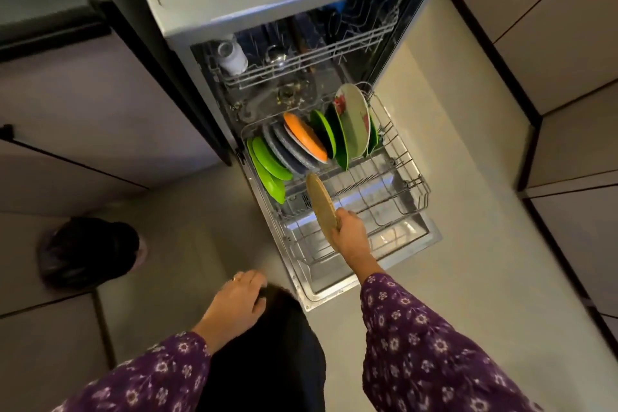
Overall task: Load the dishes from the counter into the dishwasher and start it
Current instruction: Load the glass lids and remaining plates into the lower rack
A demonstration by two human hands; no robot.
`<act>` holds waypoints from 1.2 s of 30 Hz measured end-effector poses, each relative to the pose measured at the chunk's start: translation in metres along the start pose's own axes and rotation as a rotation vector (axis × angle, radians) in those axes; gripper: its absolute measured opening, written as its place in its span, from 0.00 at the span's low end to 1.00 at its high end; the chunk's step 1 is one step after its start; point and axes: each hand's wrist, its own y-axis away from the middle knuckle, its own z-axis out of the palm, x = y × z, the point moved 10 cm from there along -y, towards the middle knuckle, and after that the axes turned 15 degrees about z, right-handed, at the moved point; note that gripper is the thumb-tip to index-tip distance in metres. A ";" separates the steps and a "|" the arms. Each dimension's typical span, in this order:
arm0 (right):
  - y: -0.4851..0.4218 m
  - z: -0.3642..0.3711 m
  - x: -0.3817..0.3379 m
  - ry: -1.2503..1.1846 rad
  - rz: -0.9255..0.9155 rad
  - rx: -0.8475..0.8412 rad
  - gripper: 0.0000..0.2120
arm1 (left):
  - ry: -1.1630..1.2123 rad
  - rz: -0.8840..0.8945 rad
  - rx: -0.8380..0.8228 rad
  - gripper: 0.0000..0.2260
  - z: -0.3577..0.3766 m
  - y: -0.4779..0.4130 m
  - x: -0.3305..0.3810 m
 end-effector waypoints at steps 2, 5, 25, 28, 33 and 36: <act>-0.014 0.028 0.001 0.017 -0.013 -0.006 0.03 | -0.039 0.079 -0.152 0.15 0.037 0.011 -0.009; -0.026 0.064 0.000 0.040 -0.016 -0.025 0.04 | -0.101 0.188 -0.245 0.15 0.089 0.034 -0.027; -0.004 0.137 0.002 0.158 -0.256 0.158 0.06 | -0.145 0.256 -0.230 0.13 0.144 0.046 -0.043; -0.004 0.145 0.002 0.189 -0.243 0.157 0.07 | -0.145 0.255 -0.218 0.14 0.148 0.050 -0.044; -0.023 0.165 0.002 0.218 -0.115 0.062 0.13 | -0.137 0.278 -0.223 0.18 0.155 0.048 -0.040; -0.037 0.172 0.001 0.202 -0.075 0.048 0.13 | -0.121 0.271 -0.192 0.18 0.152 0.046 -0.040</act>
